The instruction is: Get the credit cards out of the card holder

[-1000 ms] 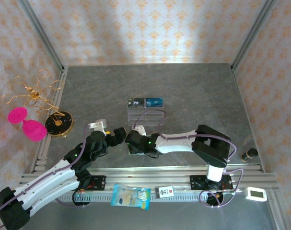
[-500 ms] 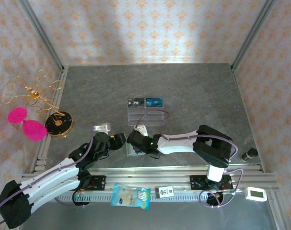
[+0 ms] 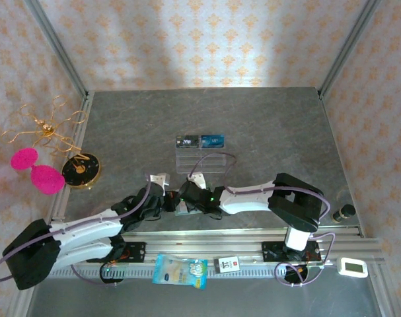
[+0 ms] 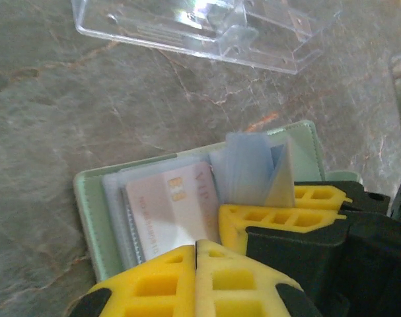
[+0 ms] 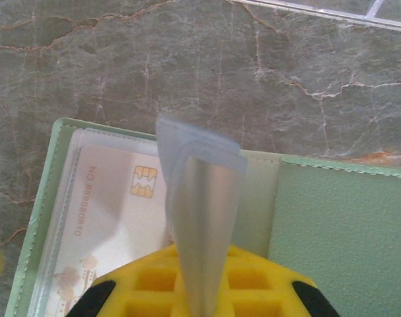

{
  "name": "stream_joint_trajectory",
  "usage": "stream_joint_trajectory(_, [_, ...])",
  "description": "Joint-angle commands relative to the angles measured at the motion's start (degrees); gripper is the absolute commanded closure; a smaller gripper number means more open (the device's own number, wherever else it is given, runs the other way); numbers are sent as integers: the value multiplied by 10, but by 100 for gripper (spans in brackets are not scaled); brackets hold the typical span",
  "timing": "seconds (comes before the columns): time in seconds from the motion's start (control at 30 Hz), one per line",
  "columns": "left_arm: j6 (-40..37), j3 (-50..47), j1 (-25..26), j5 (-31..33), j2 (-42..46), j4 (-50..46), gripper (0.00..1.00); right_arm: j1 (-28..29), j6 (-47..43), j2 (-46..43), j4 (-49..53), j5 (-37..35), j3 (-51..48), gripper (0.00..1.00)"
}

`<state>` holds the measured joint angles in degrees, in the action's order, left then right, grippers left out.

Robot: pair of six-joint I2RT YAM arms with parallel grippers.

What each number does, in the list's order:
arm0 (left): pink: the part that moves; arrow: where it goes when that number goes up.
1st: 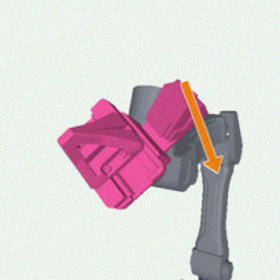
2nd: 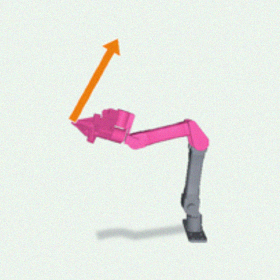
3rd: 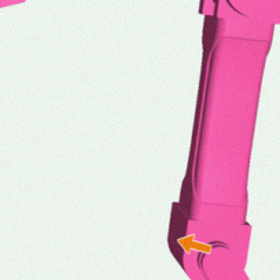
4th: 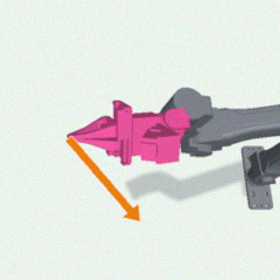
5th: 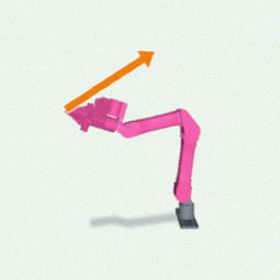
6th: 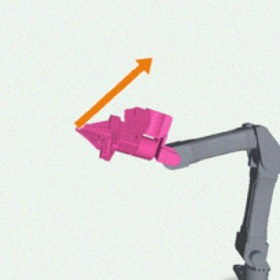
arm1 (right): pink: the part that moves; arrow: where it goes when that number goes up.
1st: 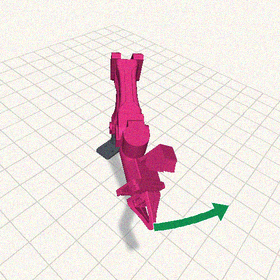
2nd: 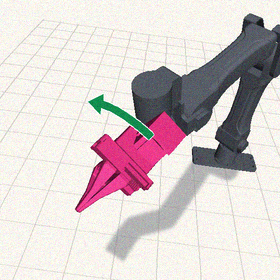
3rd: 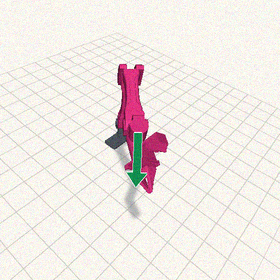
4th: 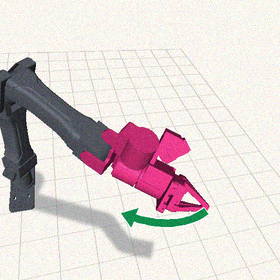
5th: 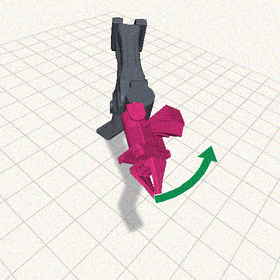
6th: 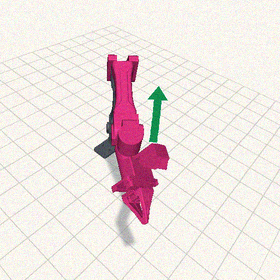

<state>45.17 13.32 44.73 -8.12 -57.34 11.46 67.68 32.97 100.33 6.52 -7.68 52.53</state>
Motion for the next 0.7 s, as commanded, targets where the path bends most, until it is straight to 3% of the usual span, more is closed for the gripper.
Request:
stream_joint_trajectory(0.0, [5,7,4,-19,-38,51,100,4,10,-6,19,22,-21,92])
stream_joint_trajectory(0.13, [8,20,3,-16,-89,34,100,4,13,-10,15,23,-27,91])
stream_joint_trajectory(0.3, [0,43,2,-13,-148,6,100,4,28,-17,31,4,-28,81])
stream_joint_trajectory(0.5, [-3,32,2,-7,-162,6,100,4,74,-60,90,-60,-54,67])
stream_joint_trajectory(0.67, [-8,40,2,-14,-174,9,100,-2,107,-101,130,-86,-97,66])
